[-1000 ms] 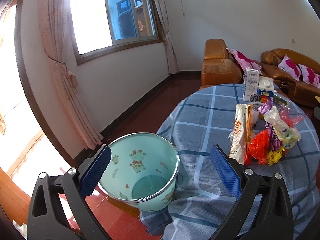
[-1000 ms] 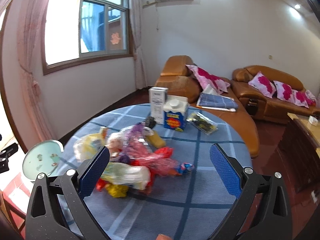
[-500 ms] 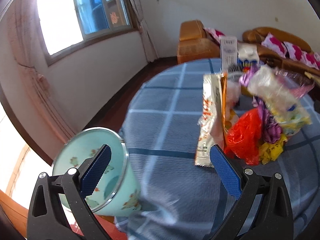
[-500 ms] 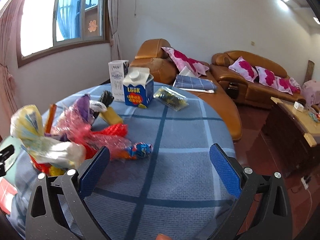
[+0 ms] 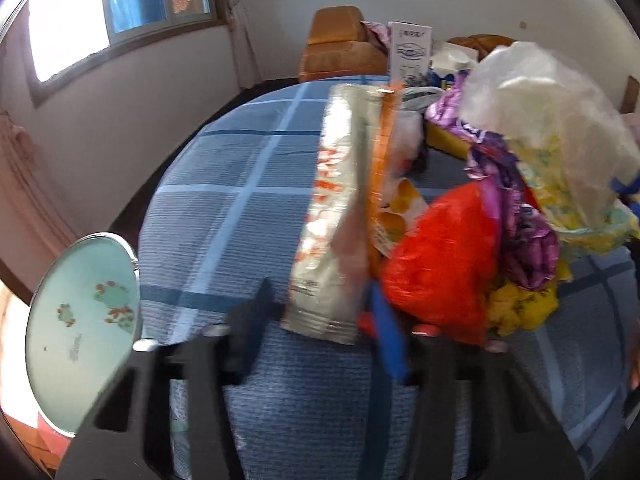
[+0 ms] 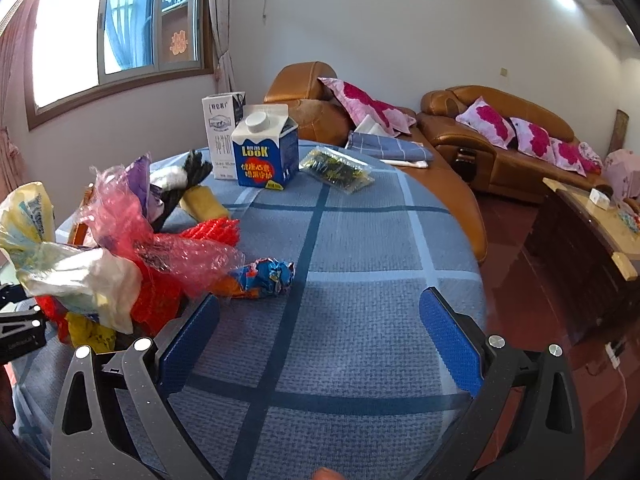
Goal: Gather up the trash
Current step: 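Reach the left tool to the long white snack wrapper and grasp it, then grasp the blue candy wrapper with the right tool while the left holds the snack wrapper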
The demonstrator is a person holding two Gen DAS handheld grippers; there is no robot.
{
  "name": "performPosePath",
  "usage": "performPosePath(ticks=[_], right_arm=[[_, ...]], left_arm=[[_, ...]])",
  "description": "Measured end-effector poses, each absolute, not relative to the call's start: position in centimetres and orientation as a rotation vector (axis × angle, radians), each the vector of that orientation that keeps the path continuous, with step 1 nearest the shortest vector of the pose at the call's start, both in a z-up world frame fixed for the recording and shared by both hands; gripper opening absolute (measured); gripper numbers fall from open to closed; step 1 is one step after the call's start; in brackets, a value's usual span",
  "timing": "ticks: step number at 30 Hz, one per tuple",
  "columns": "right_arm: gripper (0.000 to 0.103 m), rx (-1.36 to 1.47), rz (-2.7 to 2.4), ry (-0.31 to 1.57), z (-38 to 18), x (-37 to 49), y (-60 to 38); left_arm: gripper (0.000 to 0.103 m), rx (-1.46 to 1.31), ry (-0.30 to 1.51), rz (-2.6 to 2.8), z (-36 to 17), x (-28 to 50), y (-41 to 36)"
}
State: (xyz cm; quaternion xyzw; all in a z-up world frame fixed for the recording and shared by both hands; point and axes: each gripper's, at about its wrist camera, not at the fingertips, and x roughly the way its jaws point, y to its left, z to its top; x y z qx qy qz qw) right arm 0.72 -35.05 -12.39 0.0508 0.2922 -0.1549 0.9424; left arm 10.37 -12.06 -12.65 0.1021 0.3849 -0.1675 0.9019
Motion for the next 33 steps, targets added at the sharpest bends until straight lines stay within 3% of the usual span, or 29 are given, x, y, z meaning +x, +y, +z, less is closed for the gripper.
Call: performPosePath(ticks=[3,18,22,33], right_arm=[[0.098,0.115,-0.314,0.603,-12.6,0.7,-35.4],[0.097,0.114,-0.312,0.574,-11.2,0.6,-36.1],[0.082,0.101,-0.298,0.590,-10.9,1.7,-36.1],[0.075,0.069,-0.254,0.662,-11.8,4.3,-35.9]], left_arm=[[0.035,0.203,0.795,-0.361,-12.1,10.1,-11.5],[0.035,0.248,0.698,-0.271,-7.7,6.8,-5.2],[0.035,0.230,0.719,-0.235,-8.0,7.6,-3.8],[0.036,0.217,0.740,-0.227,-9.0,7.9,-3.7]])
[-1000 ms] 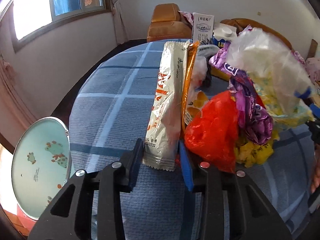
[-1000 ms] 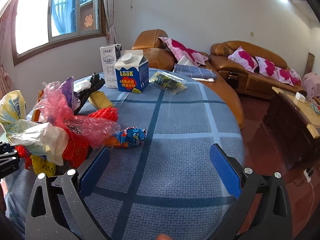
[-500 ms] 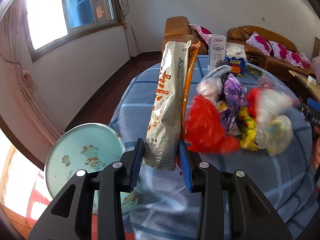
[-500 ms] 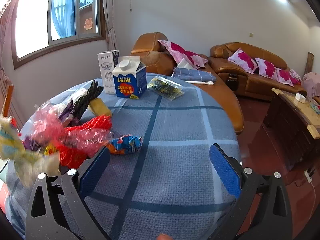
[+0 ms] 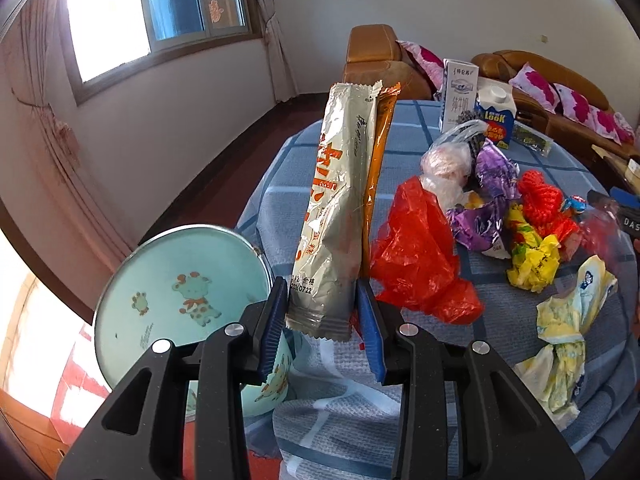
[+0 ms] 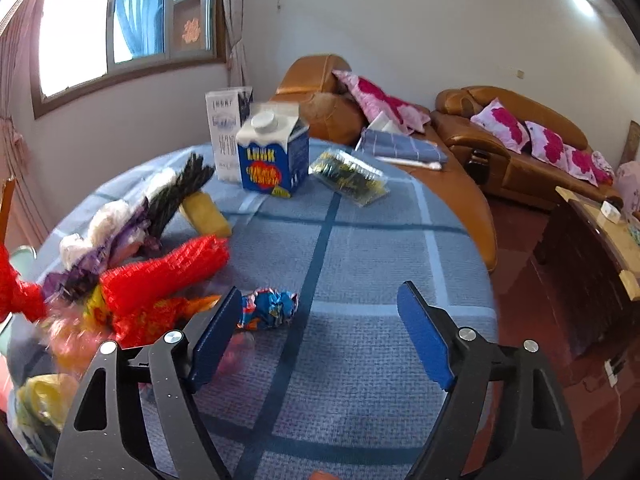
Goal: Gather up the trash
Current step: 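Grasp the blue candy wrapper with the right tool while the left holds the snack wrapper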
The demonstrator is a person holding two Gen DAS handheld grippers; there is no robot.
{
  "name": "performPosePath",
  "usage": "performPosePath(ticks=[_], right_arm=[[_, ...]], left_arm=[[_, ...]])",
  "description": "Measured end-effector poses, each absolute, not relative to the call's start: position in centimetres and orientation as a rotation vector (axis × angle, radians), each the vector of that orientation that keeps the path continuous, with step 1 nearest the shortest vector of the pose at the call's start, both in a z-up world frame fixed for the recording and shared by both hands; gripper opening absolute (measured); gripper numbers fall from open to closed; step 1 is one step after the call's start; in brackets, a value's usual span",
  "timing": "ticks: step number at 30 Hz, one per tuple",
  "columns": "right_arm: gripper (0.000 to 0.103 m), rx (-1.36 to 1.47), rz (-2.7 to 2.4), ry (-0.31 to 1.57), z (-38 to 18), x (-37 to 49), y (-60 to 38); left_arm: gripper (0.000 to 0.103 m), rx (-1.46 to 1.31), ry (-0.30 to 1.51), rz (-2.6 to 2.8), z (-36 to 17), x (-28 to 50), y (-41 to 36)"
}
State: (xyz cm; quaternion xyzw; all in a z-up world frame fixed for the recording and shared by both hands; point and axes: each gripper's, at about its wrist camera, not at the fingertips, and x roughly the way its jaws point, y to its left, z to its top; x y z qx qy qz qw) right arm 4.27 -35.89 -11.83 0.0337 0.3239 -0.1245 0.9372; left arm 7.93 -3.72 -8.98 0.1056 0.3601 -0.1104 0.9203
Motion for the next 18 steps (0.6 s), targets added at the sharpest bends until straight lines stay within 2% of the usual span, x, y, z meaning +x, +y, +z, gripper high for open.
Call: performPosePath(ticks=[4,7,10,11,12,15,18], right_arm=[[0.072,0.050,-0.209,0.699,-12.2,5.3,-35.3],[0.059,0.049,-0.185,0.746,-12.6,6.0,-35.3],[0.038,0.071,-0.150,0.785,-13.1,6.5,-35.5],[0.022,0.076,-0.125,0.795,-13.3,6.5,-35.5],[0.015,0.069,-0.118,0.796,-13.3,6.5,-35.3],[0.008,0.076,-0.109,0.772,-12.7,6.2,-35.0],[0.008,0.091,-0.118,0.733,-11.5,5.7,-35.2]], left_arm=[[0.036,0.218,0.742,-0.234,-9.1,8.0,-3.8],[0.036,0.216,0.743,-0.235,-9.1,8.0,-3.8],[0.036,0.210,0.743,-0.235,-9.0,8.0,-3.7],[0.036,0.207,0.741,-0.235,-8.8,8.0,-3.6],[0.036,0.207,0.738,-0.236,-8.7,7.9,-3.6],[0.036,0.203,0.719,-0.235,-8.0,7.7,-3.4],[0.036,0.201,0.699,-0.233,-7.2,7.4,-3.3]])
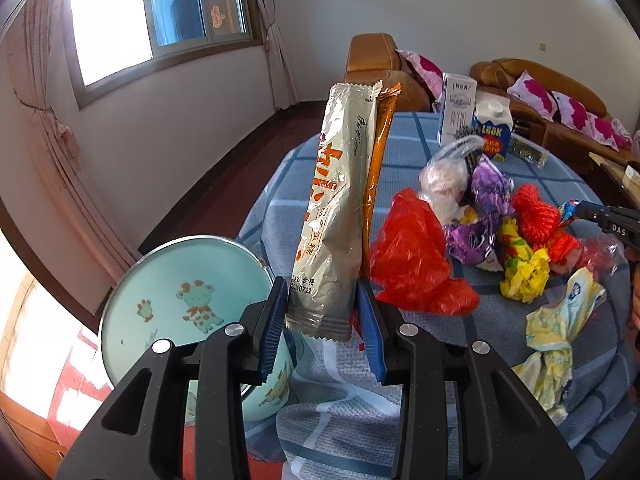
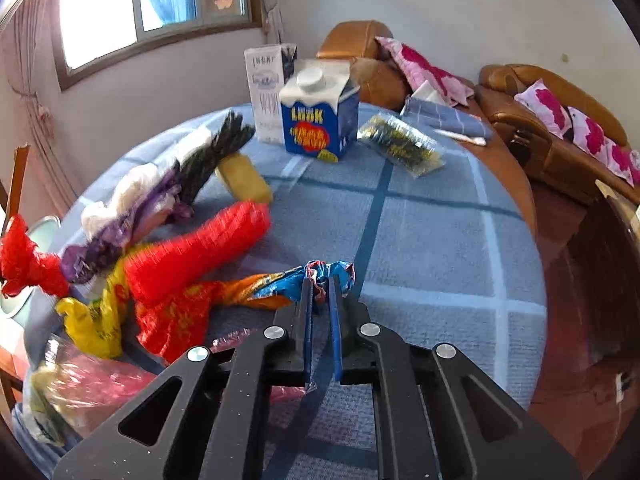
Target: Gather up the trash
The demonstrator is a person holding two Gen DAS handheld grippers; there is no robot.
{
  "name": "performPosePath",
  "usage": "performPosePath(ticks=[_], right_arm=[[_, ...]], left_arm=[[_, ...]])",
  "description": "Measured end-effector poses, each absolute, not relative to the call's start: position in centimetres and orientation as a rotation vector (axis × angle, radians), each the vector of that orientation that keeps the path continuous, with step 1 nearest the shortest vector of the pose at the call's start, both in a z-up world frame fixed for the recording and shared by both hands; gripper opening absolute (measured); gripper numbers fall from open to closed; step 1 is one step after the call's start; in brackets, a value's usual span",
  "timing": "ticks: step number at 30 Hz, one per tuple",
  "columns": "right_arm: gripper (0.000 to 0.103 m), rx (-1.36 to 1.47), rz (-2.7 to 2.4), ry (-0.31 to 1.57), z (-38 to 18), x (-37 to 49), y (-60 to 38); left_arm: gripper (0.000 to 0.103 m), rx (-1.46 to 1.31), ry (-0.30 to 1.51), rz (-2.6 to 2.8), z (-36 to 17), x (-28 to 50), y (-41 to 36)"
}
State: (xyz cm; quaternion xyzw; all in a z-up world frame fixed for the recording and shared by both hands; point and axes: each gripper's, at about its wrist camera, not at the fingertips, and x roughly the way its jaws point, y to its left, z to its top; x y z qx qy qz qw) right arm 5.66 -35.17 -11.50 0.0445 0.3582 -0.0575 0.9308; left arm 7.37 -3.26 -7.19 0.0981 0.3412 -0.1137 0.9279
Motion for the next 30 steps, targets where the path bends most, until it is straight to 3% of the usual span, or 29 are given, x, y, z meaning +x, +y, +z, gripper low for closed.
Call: performPosePath(ticks=[6,10,12,16,18,24,27,30], right_arm=[[0.007,0.096,-0.116,0.683,-9.3,4.9,-35.0],[0.009,0.096,-0.098,0.748,-10.5,5.3,-35.3],[0.020,0.090,-0.111,0.770,-11.5,5.2,-35.7],[0.030,0.103,-0.128,0.780,-12.2,5.2,-36.8],[0.040,0.108,-0.131,0.776,-12.0,5.4,-37.2],[0.038,0.090,-0.091,0.858,-13.6,7.0,-37.4],[0.022,0.117,-0.037,0.861,-13.6,7.1,-37.4],[0.017,0.082,-0.031,0.864,-13.5,6.9,-36.9]], left_arm=[[0.036,0.197,0.673,-0.229,-6.1,7.0,-2.9],[0.036,0.199,0.679,-0.227,-6.3,7.1,-2.8],[0.036,0.200,0.680,-0.226,-6.4,7.1,-2.8],[0.036,0.202,0.689,-0.227,-6.8,7.3,-3.0],[0.036,0.205,0.696,-0.231,-7.0,7.4,-3.1],[0.036,0.209,0.712,-0.237,-7.6,7.7,-3.4],[0.036,0.202,0.717,-0.236,-7.7,7.7,-3.1],[0.036,0.200,0.703,-0.245,-7.3,7.5,-3.2]])
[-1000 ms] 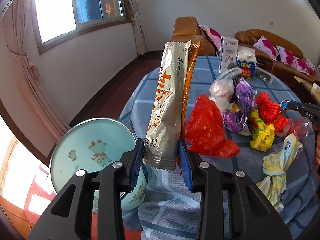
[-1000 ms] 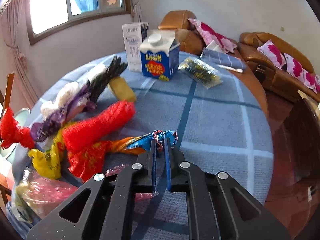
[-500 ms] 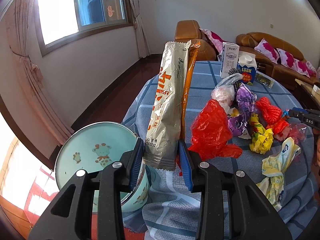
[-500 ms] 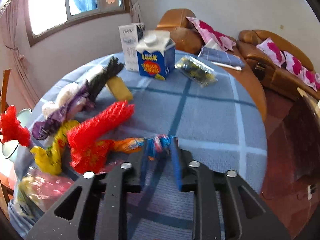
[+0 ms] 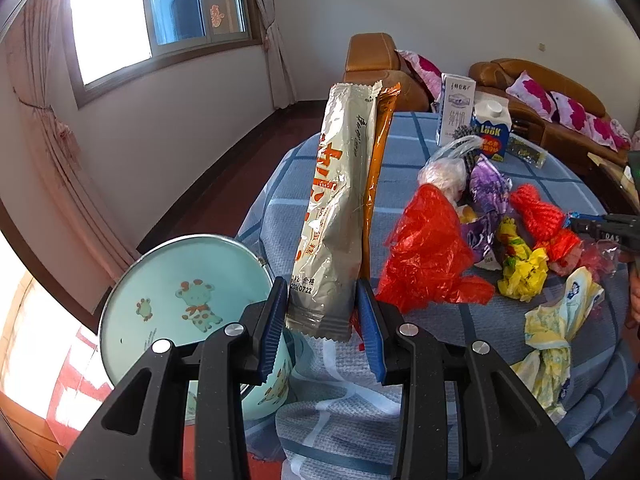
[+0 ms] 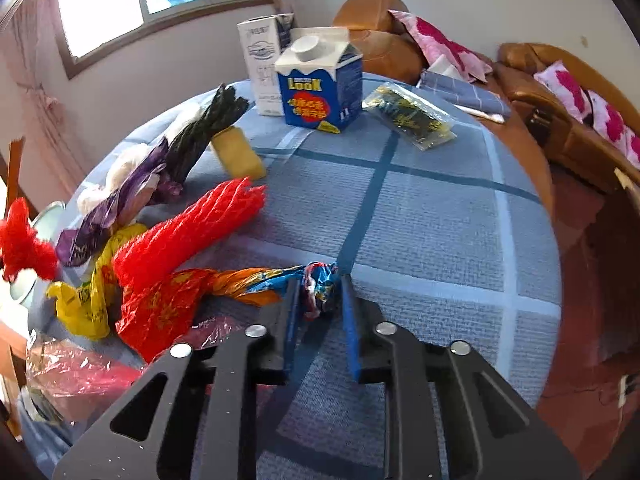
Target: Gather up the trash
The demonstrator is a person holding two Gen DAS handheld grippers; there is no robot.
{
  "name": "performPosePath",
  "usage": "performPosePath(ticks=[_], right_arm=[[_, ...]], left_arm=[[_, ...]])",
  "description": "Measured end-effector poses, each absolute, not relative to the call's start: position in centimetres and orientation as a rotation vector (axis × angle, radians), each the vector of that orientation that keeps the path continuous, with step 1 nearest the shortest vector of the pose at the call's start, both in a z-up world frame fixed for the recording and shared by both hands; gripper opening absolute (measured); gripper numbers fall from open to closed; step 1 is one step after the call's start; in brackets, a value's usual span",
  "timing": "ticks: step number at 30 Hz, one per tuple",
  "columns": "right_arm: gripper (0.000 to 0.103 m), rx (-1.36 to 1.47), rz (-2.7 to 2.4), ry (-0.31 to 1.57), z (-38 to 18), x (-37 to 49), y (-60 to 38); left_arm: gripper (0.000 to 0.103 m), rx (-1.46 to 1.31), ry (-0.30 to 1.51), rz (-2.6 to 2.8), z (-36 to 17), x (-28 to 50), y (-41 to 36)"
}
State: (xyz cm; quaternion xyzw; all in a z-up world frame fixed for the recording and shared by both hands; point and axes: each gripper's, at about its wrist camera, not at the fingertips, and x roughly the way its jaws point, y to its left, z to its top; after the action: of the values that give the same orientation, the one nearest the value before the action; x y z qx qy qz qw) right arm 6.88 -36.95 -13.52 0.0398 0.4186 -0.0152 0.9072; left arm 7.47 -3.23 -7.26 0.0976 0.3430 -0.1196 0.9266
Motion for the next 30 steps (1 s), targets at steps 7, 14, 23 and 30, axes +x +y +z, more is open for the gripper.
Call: performPosePath(ticks=[7,14,23,30], right_arm=[[0.014,0.146,-0.047,0.811,-13.0,5.6,-37.6],[0.014,0.170,-0.057,0.788,-12.2,5.5,-38.1],[0.014,0.169,-0.063,0.784,-12.5,5.0,-38.1],[0.014,0.163,-0.086,0.734,-11.3,4.5,-38.2]], left_arm=[[0.036,0.201,0.666,-0.250,-5.8,6.8,-3.5],[0.040,0.230,0.676,-0.270,-6.5,7.2,-4.8],[0.028,0.225,0.729,-0.278,-8.4,8.4,-4.9],[0.054,0.202,0.686,-0.226,-7.2,9.4,-3.6]])
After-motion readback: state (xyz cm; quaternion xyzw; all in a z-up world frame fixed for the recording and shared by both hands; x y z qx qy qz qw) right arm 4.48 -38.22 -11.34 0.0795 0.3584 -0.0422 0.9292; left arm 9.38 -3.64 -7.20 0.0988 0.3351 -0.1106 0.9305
